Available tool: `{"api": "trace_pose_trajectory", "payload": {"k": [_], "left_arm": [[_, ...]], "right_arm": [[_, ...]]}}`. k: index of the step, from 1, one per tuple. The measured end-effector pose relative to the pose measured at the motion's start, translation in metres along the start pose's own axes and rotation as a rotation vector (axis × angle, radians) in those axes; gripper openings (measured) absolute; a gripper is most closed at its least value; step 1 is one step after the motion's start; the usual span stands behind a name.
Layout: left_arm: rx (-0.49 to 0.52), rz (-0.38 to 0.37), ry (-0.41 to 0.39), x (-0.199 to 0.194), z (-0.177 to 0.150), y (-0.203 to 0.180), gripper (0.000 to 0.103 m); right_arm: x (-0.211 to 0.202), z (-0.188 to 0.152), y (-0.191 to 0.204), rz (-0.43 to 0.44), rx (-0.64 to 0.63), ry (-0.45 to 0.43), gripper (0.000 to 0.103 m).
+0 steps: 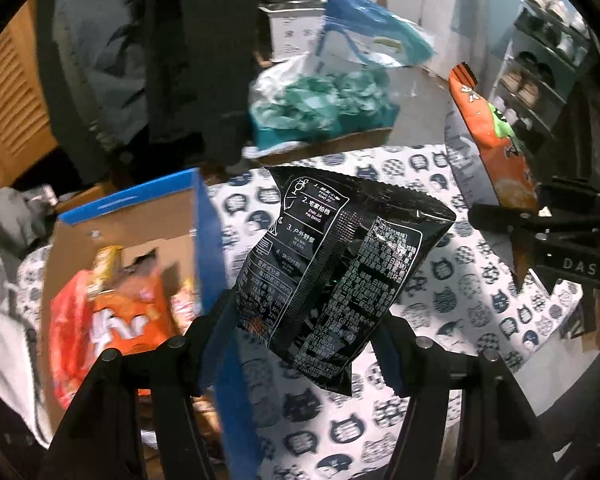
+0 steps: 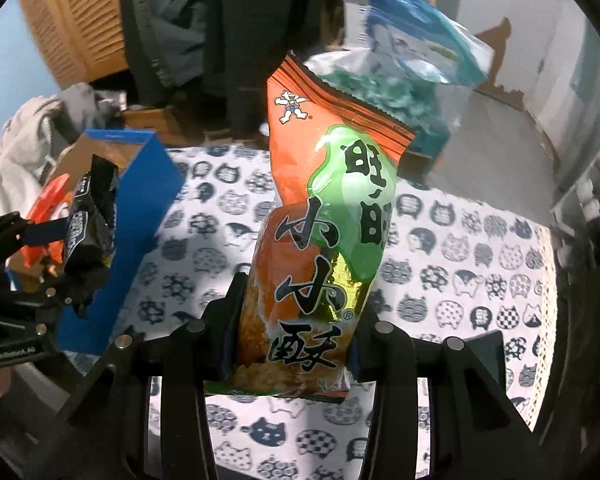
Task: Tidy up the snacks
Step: 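Carry both bags over the box and open both tools to drop them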
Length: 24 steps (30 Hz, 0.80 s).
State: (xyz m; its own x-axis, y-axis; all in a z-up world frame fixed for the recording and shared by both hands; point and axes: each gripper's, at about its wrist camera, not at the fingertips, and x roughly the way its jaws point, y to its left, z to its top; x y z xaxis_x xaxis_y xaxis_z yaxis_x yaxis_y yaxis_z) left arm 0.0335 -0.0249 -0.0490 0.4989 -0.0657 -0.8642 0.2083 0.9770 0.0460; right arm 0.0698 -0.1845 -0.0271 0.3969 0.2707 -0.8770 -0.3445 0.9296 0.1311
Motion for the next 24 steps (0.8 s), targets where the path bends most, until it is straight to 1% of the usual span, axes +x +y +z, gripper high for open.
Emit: {"api": "trace_pose_trajectory", "payload": {"k": [2, 7, 12, 15, 18, 24], "left_arm": [[-0.013, 0.013, -0.011, -0.007, -0.003, 0.007, 0.065], [-0.066, -0.001, -0.035, -0.025, -0.010, 0.026, 0.065], [-0.109, 0.039, -0.049, -0.036, -0.016, 0.052, 0.065], [-0.166, 0.038, -0.050, -0.039, -0.019, 0.074, 0.065], [-0.203, 0.050, -0.060, -0.044, -0.024, 0.092, 0.065], [-0.297, 0.063, -0.066, -0.046, -0.032, 0.131, 0.065]], "right_arm": [[0.000, 0.004, 0.010, 0.015, -0.012, -0.001, 0.041], [0.001, 0.013, 0.039, 0.047, -0.051, -0.005, 0.041], [0.005, 0.023, 0.063, 0.117, -0.056, 0.003, 0.041], [0.007, 0.030, 0.078, 0.151, -0.063, 0.005, 0.041], [0.011, 0.039, 0.096, 0.186, -0.076, 0.011, 0.041], [0.021, 0.053, 0.129, 0.211, -0.118, 0.018, 0.041]]}}
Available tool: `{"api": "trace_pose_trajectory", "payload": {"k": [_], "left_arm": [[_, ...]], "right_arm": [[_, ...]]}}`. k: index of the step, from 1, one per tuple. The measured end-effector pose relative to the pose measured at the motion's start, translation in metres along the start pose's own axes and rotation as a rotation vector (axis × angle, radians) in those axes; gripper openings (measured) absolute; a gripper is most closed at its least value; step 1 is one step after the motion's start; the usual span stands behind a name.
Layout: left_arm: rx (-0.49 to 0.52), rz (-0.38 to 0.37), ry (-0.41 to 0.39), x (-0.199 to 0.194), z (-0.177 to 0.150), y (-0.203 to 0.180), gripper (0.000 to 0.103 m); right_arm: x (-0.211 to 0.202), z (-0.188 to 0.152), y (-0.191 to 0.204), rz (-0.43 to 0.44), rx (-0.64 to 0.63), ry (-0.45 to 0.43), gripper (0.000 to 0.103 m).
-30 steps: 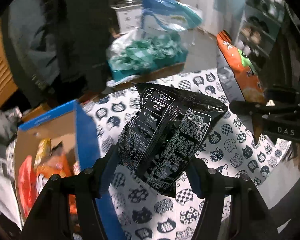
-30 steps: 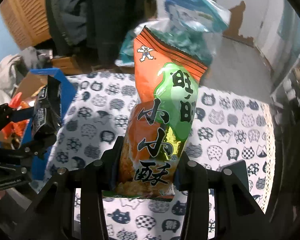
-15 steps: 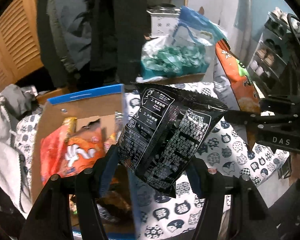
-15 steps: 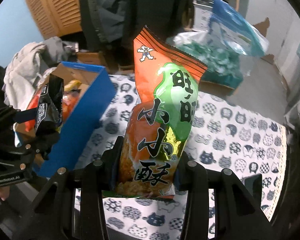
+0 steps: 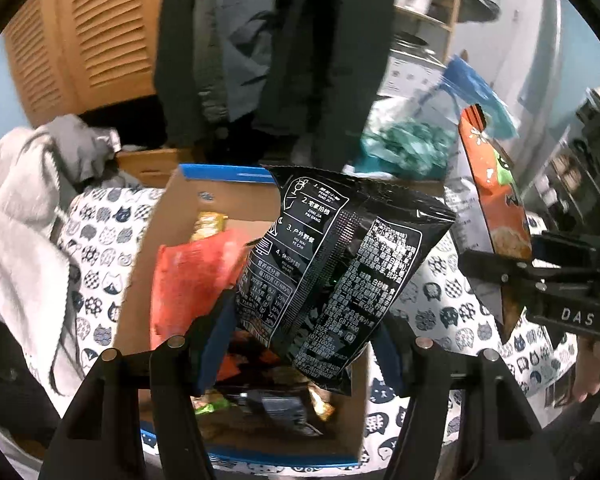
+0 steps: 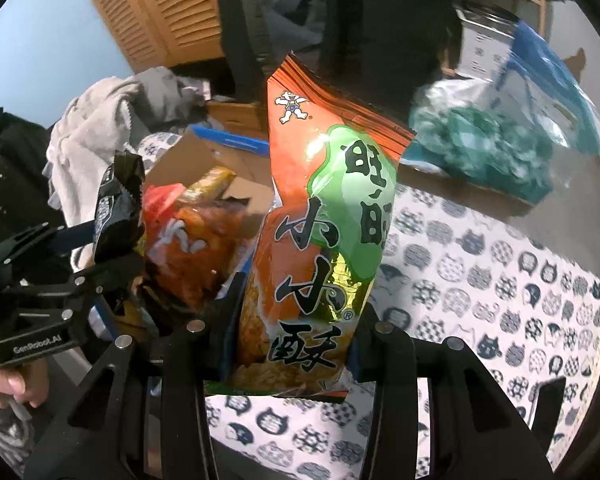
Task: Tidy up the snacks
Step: 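Carry both bags over the box and open both tools to drop them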
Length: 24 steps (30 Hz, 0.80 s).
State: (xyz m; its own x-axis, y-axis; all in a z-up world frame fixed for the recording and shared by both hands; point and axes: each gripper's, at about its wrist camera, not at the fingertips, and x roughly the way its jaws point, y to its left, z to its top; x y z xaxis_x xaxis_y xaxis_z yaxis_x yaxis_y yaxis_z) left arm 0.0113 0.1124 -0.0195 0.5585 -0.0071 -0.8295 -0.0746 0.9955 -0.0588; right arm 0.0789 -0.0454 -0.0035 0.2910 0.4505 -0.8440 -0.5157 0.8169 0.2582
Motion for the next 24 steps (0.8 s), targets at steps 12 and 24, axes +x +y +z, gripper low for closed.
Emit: {"api": "trace_pose_trajectory", "payload": {"k": [12, 24], "left_arm": [[-0.108, 0.034, 0.000, 0.004, -0.002, 0.046, 0.065], [-0.194, 0.035, 0.021, 0.012, -0.003, 0.062, 0.066]], "right_arm": [[0.044, 0.030, 0.045, 0.078, -0.014, 0.060, 0.041], [0.076, 0.044, 0.054, 0.116, 0.012, 0.103, 0.049]]}}
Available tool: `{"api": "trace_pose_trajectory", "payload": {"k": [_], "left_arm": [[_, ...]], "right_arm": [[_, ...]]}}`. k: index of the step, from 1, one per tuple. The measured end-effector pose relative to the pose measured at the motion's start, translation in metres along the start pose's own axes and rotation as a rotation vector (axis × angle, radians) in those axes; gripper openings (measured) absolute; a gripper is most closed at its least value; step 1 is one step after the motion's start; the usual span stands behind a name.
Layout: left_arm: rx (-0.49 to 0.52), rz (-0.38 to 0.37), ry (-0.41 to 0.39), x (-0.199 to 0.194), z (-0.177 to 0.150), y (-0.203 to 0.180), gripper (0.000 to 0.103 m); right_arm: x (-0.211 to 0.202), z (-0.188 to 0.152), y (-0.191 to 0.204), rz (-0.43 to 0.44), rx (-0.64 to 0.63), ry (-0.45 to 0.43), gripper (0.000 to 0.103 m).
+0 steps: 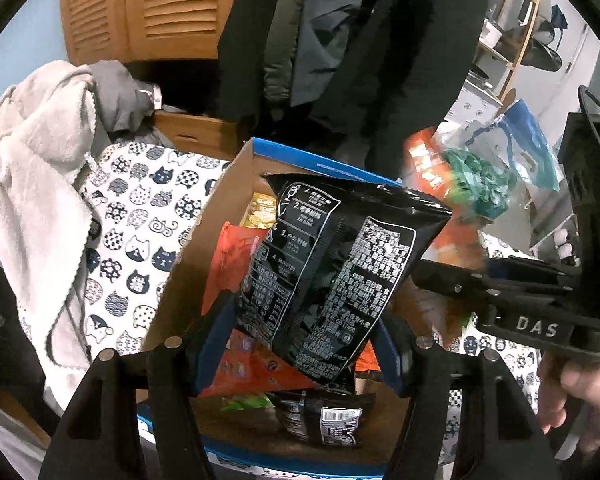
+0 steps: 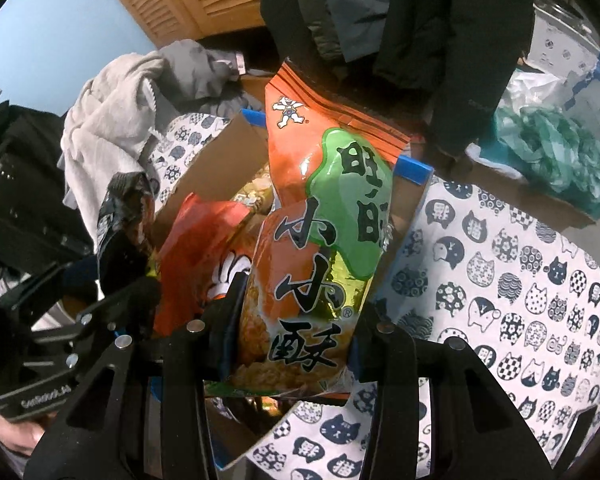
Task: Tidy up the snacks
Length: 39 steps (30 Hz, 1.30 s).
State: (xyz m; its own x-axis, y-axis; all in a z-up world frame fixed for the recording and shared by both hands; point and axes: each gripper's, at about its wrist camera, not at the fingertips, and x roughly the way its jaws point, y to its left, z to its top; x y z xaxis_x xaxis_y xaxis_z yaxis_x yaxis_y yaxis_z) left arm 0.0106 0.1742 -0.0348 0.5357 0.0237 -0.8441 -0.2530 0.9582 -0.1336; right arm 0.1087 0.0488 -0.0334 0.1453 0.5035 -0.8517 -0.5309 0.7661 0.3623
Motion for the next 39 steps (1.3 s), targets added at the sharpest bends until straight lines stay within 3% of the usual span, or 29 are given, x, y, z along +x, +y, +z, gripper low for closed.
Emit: {"api": "trace_pose_trajectory", "payload": {"k": [1, 6, 8, 15, 19, 26, 39], "left_arm": [[0.002, 0.008, -0.003, 0.000, 0.000, 0.000, 0.066], [-0.012, -0.017, -0.004, -0.004, 0.002, -0.002, 0.073], [-0.007, -0.013, -0.011, -0.006, 0.003, -0.004, 0.079], [0.028, -0.032, -0.007, -0.017, 0.000, -0.018, 0.080], [0.057, -0.037, -0.010, -0.031, -0.003, -0.028, 0.083], [0.132, -0.002, -0.109, -0.065, -0.006, -0.045, 0.096], [0.238, -0.003, -0.143, -0.074, -0.018, -0.077, 0.102]], "right_arm": [[-0.001, 0.000, 0.000, 0.005, 0.001, -0.005, 0.055], [-0.010, 0.001, -0.004, -0.006, 0.003, -0.026, 0.067], [-0.015, 0.000, -0.007, -0.014, 0.009, -0.038, 0.068], [-0.040, -0.012, -0.010, -0.069, -0.013, -0.080, 0.074], [-0.055, -0.022, -0.011, -0.110, -0.035, -0.103, 0.074], [-0.085, -0.043, -0.016, -0.137, -0.044, -0.151, 0.075], [-0.117, -0.066, -0.022, -0.195, -0.062, -0.221, 0.075]]}}
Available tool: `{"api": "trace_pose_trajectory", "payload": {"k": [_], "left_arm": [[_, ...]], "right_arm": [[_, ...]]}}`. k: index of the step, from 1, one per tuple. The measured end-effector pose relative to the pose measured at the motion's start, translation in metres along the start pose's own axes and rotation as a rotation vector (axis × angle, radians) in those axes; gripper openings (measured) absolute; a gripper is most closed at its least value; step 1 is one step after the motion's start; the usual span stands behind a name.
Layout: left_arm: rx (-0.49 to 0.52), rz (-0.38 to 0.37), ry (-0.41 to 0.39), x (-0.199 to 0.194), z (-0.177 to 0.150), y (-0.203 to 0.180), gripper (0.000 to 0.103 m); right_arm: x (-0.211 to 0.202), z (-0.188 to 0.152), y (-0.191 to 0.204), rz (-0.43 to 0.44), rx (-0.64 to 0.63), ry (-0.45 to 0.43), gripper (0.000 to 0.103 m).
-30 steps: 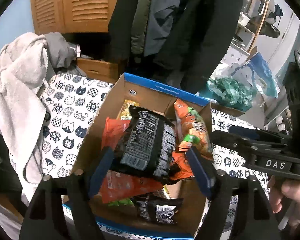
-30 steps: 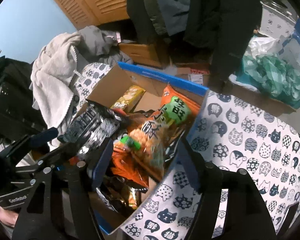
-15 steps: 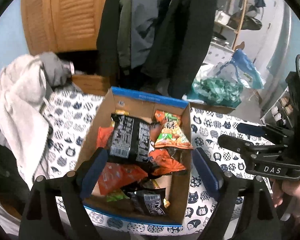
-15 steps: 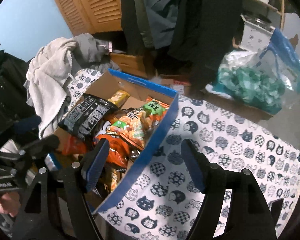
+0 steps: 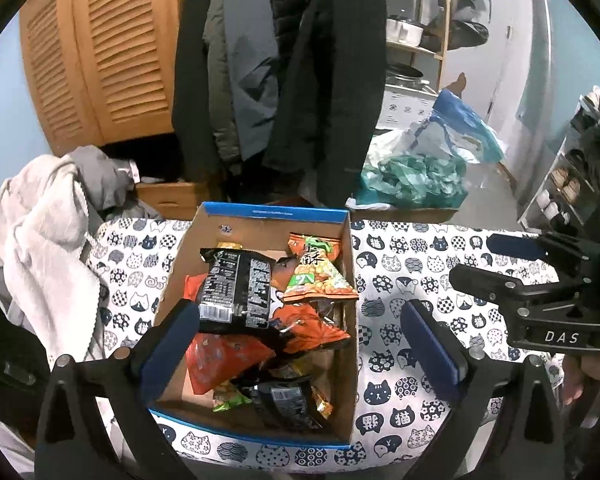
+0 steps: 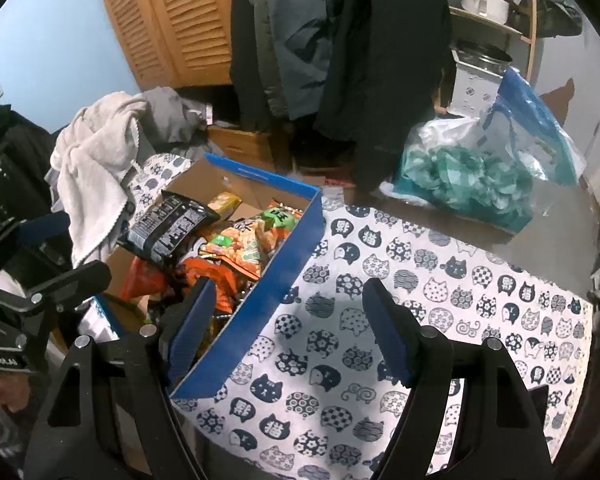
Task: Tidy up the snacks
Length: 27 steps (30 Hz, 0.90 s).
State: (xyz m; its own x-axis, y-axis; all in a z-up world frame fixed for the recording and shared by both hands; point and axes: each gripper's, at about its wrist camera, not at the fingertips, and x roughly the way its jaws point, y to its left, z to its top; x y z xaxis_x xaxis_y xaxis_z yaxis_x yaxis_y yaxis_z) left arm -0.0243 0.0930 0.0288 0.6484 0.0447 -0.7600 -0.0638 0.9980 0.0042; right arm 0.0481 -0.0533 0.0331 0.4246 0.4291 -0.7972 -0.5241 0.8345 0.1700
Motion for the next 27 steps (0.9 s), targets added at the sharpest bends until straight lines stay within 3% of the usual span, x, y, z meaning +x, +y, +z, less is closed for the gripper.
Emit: {"api": "trace_pose_trajectory", "payload": {"k": [5, 14, 27], "left_arm": [[0.043, 0.032, -0.002, 0.003, 0.000, -0.008, 0.102], [0.078, 0.018, 0.002, 0.004, -0.001, -0.017, 0.102], [0.068, 0.008, 0.010, 0.003, -0.002, -0.018, 0.102]], "right_arm": [[-0.004, -0.003, -0.004, -0.014, -0.002, -0.013, 0.075], [-0.005, -0.005, -0.006, -0.010, 0.008, -0.009, 0.075], [-0.007, -0.005, -0.003, -0.015, -0.001, -0.015, 0.075]]}}
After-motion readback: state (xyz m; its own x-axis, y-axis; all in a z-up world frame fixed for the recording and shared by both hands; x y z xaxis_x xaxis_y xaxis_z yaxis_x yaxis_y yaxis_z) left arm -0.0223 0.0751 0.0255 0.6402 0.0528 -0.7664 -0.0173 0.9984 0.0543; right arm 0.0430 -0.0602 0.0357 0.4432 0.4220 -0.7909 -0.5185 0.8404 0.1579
